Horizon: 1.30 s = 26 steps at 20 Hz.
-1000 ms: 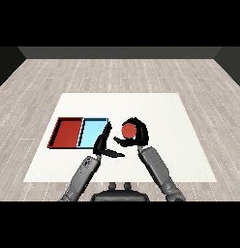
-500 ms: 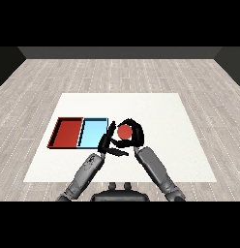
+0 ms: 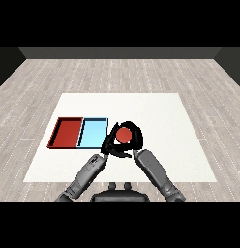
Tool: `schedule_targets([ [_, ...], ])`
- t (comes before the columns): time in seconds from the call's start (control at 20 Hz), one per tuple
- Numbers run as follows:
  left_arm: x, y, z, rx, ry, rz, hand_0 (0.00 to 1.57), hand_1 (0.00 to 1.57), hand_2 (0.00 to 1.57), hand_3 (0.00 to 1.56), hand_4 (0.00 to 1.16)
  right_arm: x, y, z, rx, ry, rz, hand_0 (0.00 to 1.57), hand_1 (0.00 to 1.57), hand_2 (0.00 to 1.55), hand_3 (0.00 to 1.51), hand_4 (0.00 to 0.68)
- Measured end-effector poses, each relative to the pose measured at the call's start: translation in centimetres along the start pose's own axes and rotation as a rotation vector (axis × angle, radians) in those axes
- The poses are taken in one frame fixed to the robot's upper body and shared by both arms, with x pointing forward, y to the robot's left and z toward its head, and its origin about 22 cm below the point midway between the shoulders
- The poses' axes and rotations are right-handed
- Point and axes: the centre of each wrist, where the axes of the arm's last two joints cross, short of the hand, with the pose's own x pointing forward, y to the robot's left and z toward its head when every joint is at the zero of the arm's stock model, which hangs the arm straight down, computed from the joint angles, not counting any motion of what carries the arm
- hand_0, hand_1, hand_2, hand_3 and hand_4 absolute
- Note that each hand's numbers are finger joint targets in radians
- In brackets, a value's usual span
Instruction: Pick the red can and put it in the red box
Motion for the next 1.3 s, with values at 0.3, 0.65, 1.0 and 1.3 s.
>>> schedule_targets([
  [0.3, -0.1, 0.5, -0.4, 0.0, 0.01, 0.011, 0.0, 0.0, 0.0, 0.0, 0.0, 0.0, 0.9, -0.2, 0.004, 0.003, 0.009, 1.51, 1.51, 1.46, 1.41, 0.639],
  [0.65, -0.6, 0.2, -0.1, 0.146, 0.015, 0.017, 1.57, 1.57, 1.57, 1.49, 1.13, -0.2, 2.2, -0.2, 0.018, 0.008, 0.019, 1.51, 1.51, 1.45, 1.39, 0.649],
  [1.0, -0.7, -0.2, -0.5, 0.215, 0.04, -0.026, 1.57, 1.57, 1.56, 1.48, 1.12, -0.5, 1.9, 0.0, 0.015, 0.013, 0.022, 1.48, 1.48, 1.44, 1.39, 0.644],
  [1.3, -0.7, 0.0, -0.7, 0.248, 0.01, -0.058, 1.57, 1.57, 1.57, 1.49, 1.14, -0.4, 2.1, 0.2, 0.02, 0.001, 0.014, 1.49, 1.49, 1.44, 1.38, 0.595],
])
